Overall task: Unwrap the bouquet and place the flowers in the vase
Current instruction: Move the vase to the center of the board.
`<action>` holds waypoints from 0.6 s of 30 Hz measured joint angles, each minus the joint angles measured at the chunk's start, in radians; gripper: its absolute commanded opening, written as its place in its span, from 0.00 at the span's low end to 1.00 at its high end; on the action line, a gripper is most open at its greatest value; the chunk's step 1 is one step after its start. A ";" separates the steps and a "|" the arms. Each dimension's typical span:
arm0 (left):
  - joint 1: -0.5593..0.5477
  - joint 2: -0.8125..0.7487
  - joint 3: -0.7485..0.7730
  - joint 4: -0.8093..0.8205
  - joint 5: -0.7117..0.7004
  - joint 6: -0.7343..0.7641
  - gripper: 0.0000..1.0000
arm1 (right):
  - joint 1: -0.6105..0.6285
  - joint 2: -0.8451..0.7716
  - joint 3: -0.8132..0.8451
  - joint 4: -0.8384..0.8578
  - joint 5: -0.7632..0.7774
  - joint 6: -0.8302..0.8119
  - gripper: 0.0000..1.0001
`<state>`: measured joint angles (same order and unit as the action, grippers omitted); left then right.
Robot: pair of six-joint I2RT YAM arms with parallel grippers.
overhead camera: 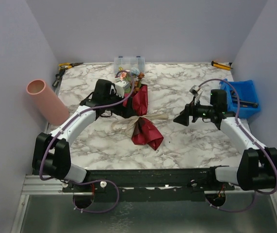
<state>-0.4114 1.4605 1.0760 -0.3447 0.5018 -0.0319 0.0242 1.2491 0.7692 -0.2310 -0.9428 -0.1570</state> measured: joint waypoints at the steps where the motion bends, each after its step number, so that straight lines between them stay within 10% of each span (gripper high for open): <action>1: 0.032 -0.013 -0.019 0.006 0.016 0.016 0.77 | 0.027 0.021 0.011 0.010 0.003 0.007 0.76; 18: 0.068 0.057 -0.190 -0.039 0.029 0.186 0.50 | 0.262 0.369 0.110 0.080 0.005 0.034 0.59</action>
<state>-0.3431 1.5177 0.8856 -0.3832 0.5308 0.1539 0.2863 1.6176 0.8791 -0.1509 -0.9379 -0.1234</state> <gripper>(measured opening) 0.514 0.595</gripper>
